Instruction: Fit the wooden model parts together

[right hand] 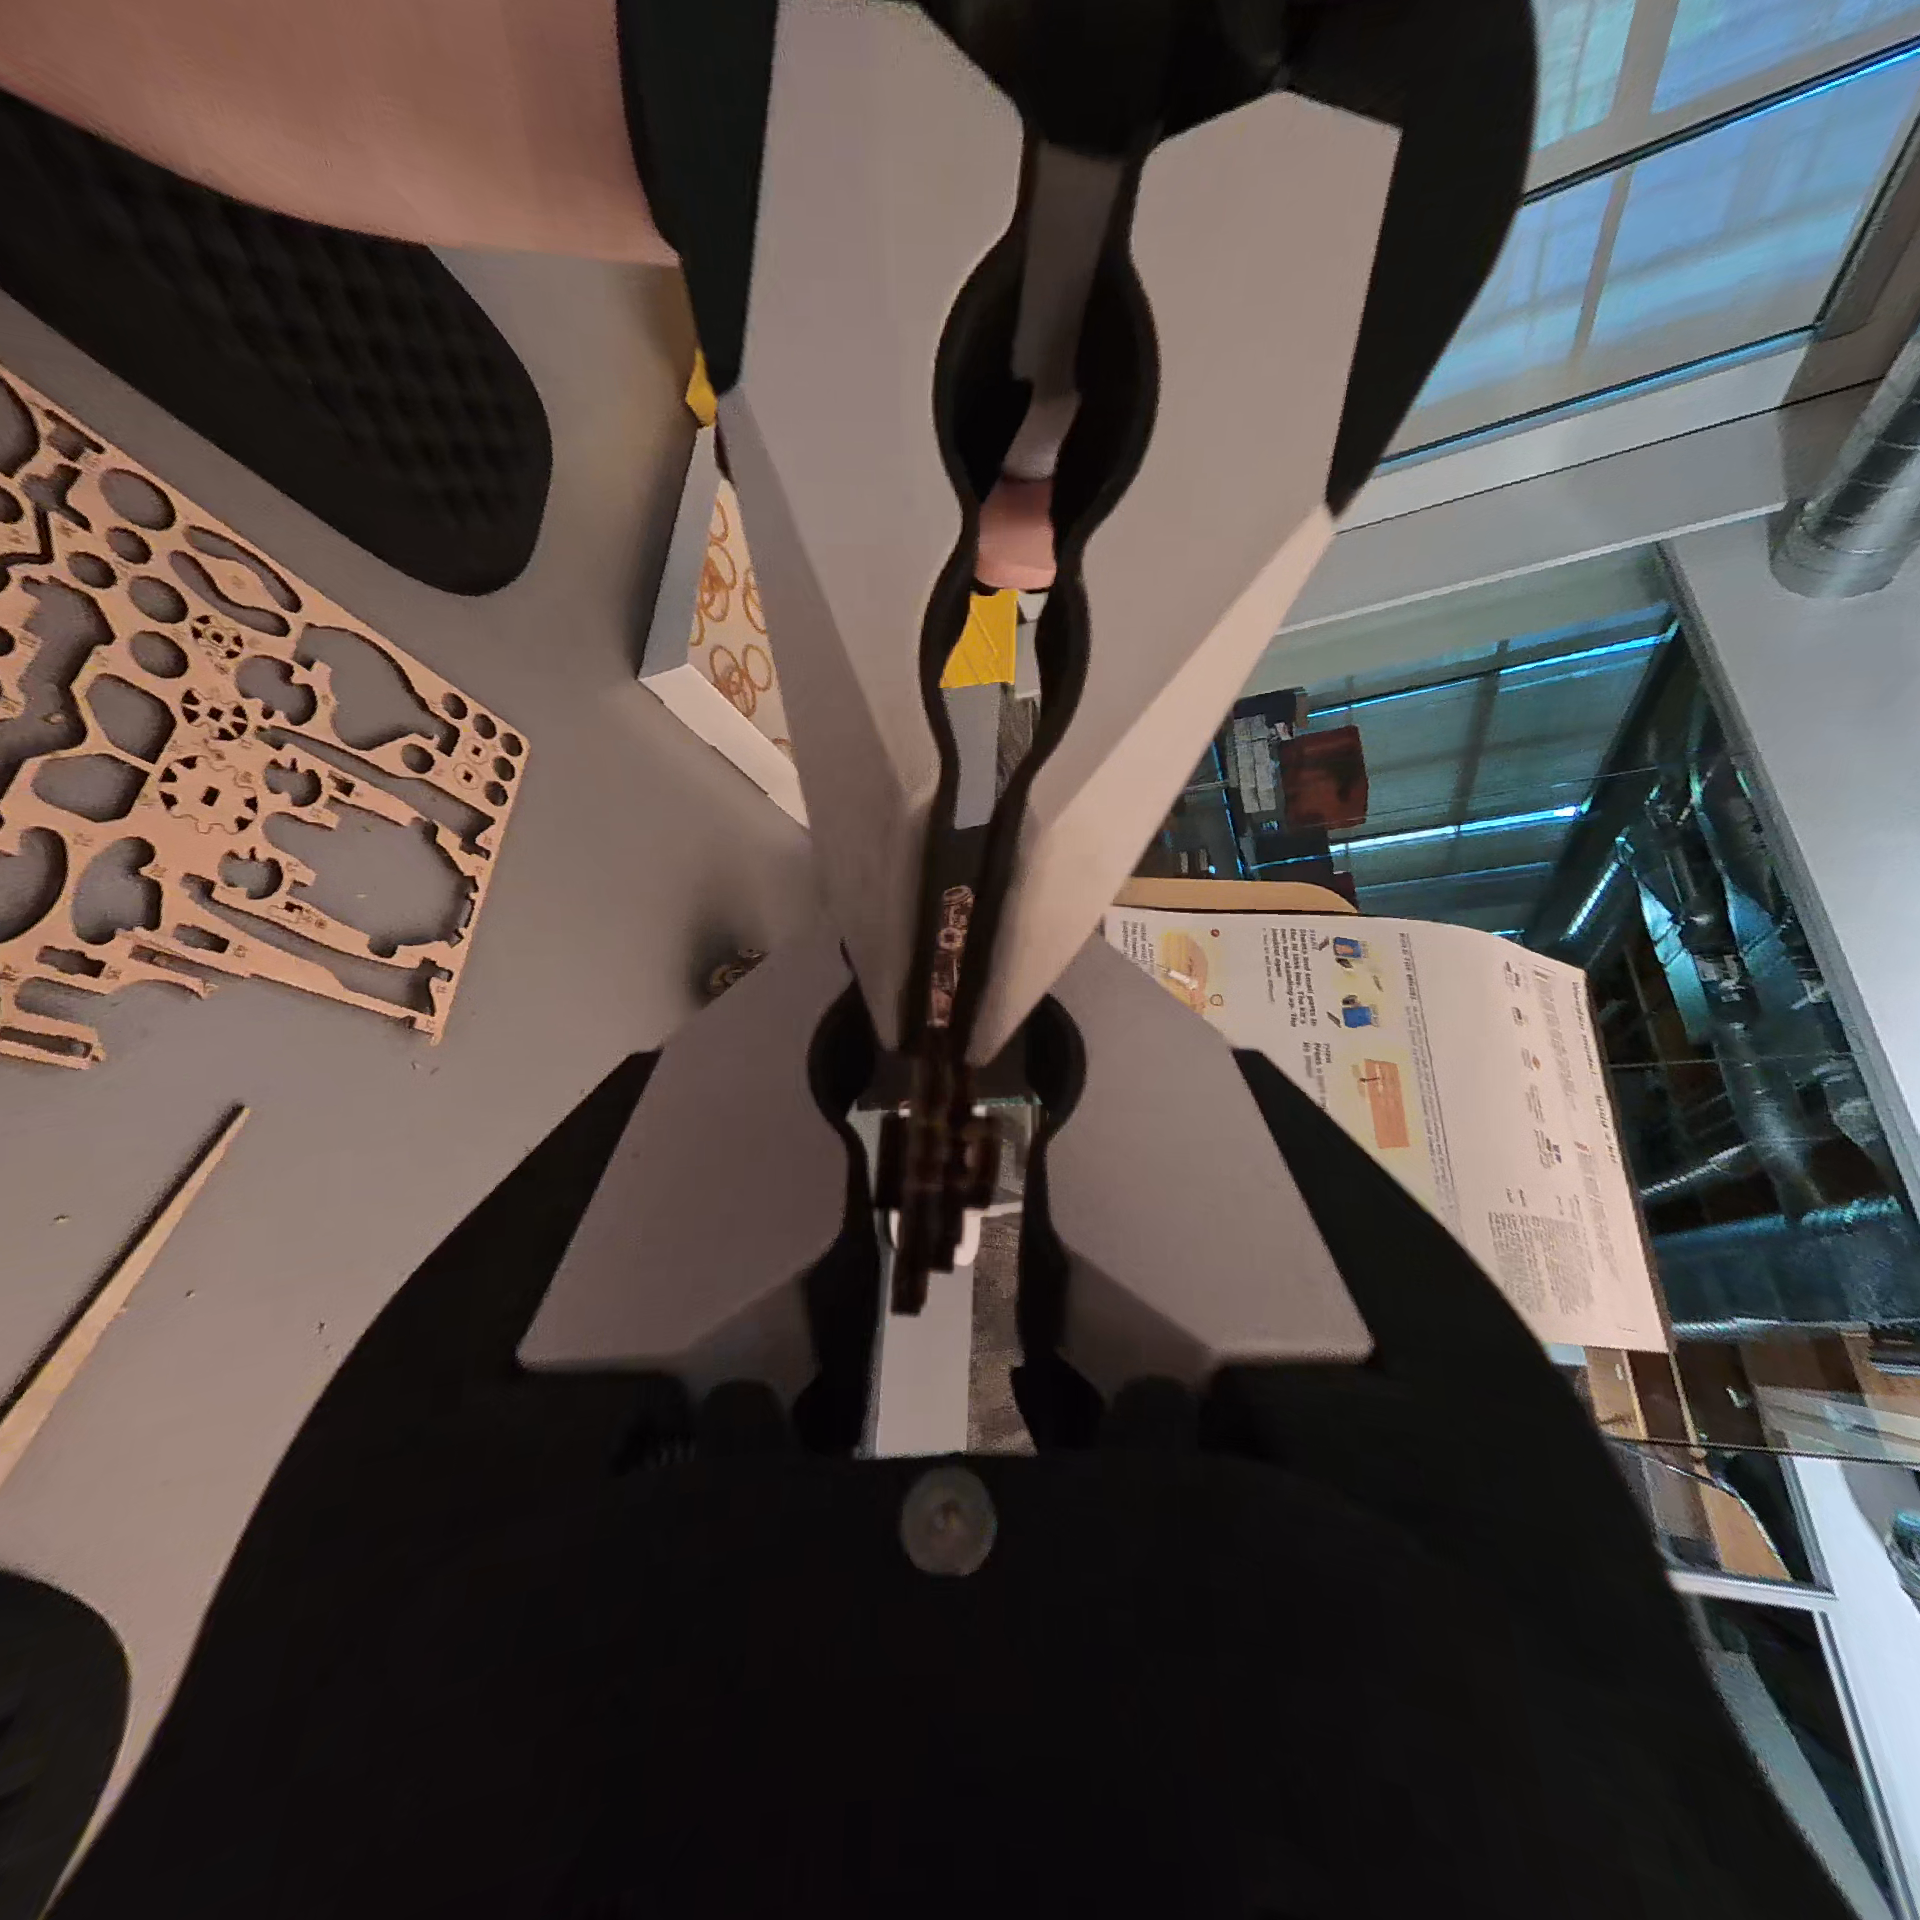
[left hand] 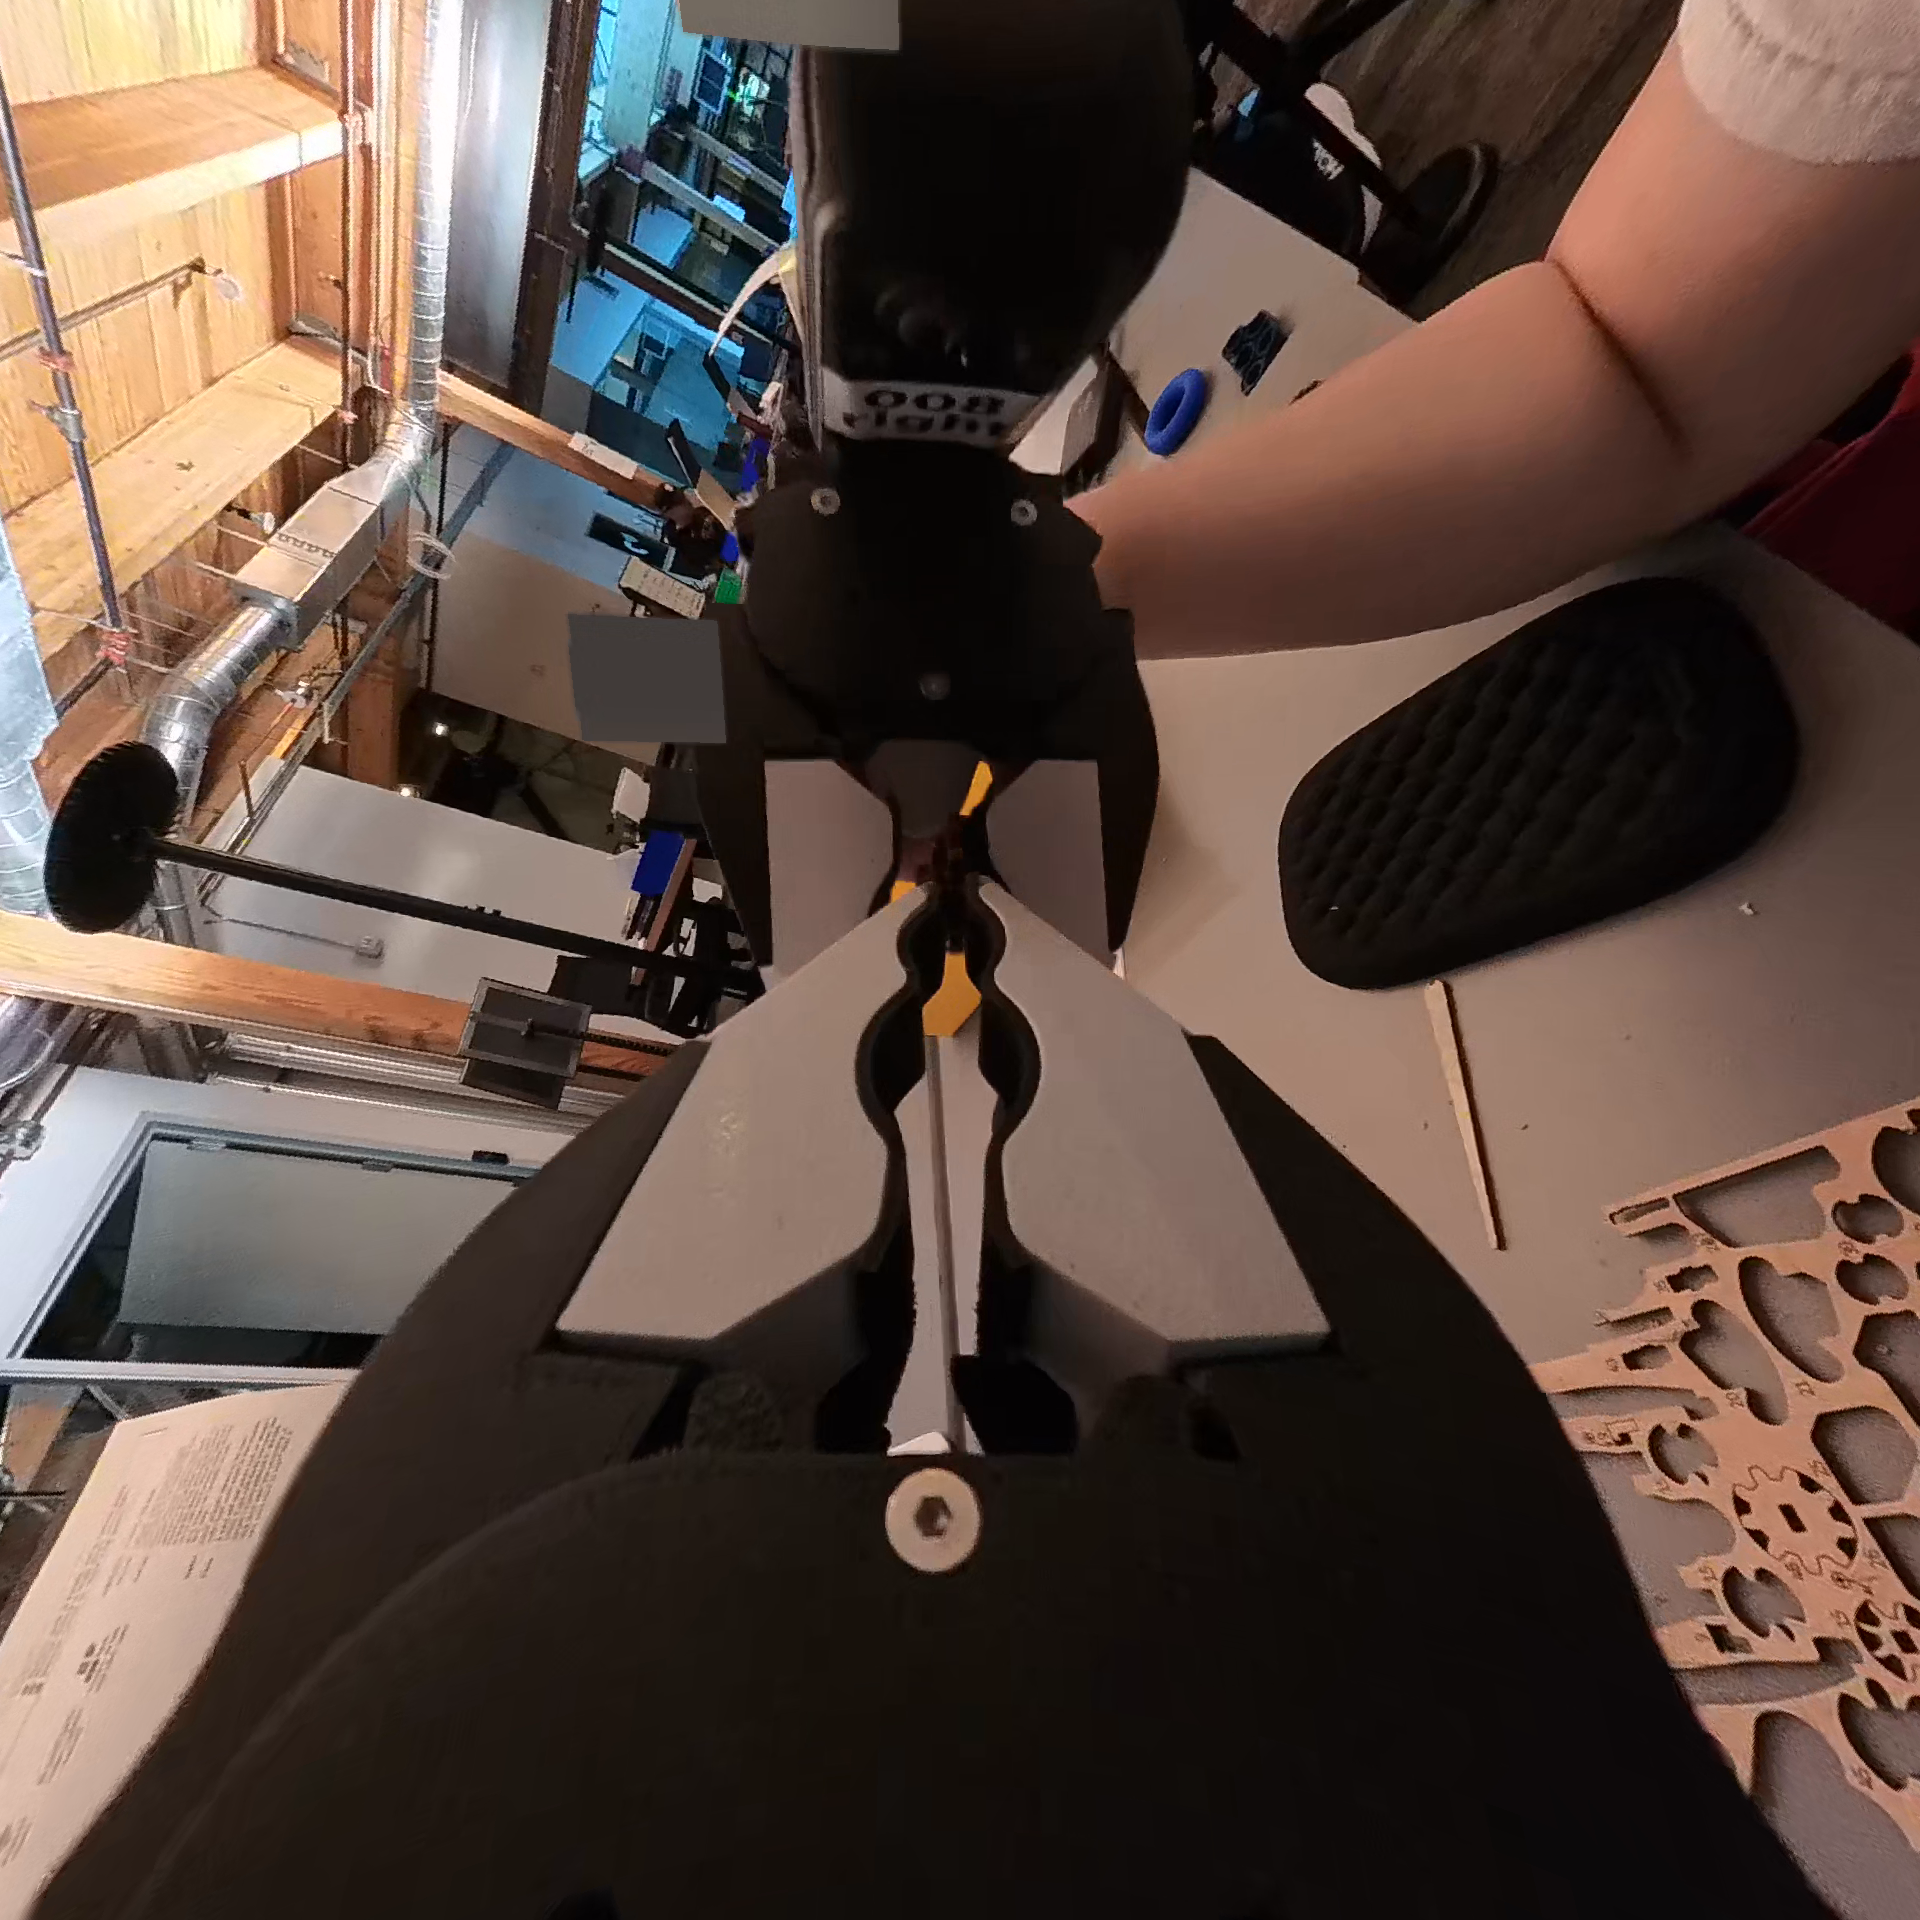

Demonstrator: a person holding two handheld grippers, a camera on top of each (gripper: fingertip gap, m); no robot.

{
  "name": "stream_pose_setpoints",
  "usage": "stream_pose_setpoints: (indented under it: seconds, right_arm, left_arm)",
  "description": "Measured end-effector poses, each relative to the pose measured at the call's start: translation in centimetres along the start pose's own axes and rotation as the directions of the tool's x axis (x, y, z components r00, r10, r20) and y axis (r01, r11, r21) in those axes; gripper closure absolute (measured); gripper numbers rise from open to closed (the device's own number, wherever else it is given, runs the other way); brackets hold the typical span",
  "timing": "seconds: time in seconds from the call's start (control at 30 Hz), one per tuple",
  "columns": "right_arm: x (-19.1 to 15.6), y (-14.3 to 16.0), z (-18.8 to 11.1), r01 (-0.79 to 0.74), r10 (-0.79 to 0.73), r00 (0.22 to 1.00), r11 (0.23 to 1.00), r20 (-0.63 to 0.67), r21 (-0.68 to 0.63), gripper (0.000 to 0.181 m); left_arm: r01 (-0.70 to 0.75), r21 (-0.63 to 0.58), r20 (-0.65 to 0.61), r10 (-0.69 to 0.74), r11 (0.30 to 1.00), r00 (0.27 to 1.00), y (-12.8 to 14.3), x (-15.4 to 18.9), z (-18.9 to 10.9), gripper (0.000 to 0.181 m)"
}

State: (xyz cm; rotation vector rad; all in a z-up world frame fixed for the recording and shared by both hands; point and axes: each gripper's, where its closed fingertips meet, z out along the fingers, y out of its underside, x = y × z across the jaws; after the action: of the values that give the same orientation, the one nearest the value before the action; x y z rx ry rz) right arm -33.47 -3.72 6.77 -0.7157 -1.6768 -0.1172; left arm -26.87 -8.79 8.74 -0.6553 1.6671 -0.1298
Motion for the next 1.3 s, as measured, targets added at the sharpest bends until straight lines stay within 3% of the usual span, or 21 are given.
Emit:
stream_pose_setpoints:
  seconds: [0.9,1.13,1.23,1.3]
  right_arm:
    - [-1.5,0.6,0.6,0.082,-0.077,0.995,0.993,0.056,-0.088,0.169]
    - [-0.2,-0.1,0.7,0.058,-0.06,0.998,0.997,-0.032,-0.054,0.169]
    - [0.0,0.4,1.1,0.097,-0.102,0.993,0.991,-0.055,-0.091,0.154]
    - [-0.6,0.7,1.4,0.122,-0.126,0.991,0.987,-0.032,-0.105,0.163]
  left_arm:
    - [-0.063,-0.028,-0.025,0.062,0.998,0.998,-0.2,1.1,0.7,0.181]
    - [-0.047,-0.013,0.001,0.047,0.999,0.999,-0.5,0.5,0.3,0.181]
    - [-0.052,-0.025,-0.006,0.052,0.998,0.999,-0.2,0.6,0.5,0.181]
    - [-0.049,-0.018,-0.024,0.049,0.999,0.999,-0.2,0.9,0.7,0.181]
